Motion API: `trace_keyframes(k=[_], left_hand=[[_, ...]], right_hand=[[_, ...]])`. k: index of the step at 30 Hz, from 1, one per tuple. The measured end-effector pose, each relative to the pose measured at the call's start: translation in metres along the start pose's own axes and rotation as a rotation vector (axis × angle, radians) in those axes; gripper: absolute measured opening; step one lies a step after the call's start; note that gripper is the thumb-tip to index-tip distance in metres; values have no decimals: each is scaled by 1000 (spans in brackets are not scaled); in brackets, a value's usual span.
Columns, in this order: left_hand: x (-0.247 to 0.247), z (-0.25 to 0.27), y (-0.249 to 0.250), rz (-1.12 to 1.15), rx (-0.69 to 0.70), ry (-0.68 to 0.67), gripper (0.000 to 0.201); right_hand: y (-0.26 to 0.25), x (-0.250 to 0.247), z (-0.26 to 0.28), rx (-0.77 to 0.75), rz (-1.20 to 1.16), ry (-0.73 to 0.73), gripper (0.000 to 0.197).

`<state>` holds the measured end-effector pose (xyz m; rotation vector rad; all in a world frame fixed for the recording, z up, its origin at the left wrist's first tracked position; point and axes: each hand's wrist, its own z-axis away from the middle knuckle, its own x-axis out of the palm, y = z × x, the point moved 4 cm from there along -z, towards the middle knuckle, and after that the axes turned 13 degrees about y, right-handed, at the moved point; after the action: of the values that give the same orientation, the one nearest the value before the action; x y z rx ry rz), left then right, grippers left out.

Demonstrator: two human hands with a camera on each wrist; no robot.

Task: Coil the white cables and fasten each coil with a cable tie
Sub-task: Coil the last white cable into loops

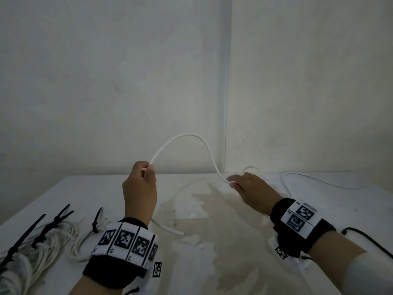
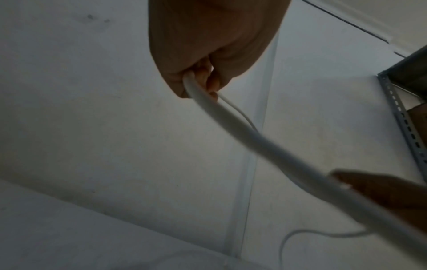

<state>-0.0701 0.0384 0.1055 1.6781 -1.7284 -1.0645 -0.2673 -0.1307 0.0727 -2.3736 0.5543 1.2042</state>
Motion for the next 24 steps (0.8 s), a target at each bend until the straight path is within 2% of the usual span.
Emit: trace_keyframes(k=[3,5,8,12,17,20,24], left_hand=[[3,4,1,-1,4,-32,25],[6,8,3,1,35,-63,27],[9,13,8,35,67,-126,29],[14,20,6,75,55,-245,24],[23,26,3,69,22,-384,10],[27,35,8,97,-21,-507,24],[28,53,25,181,-145,-686,46]], right_hand=[[-25,-7,2,-252,-6,127,25],[-36,-7,3,-412,44,165,32],[-54,-6,8,-508,27,148,33],[-66,-16,7,-402,-214,230,31],[-82,-29,6,-260,-467,205,39],[-78,-35,-1,-110,-495,188,26],[-69,-35,-6,65,-436,171,29]])
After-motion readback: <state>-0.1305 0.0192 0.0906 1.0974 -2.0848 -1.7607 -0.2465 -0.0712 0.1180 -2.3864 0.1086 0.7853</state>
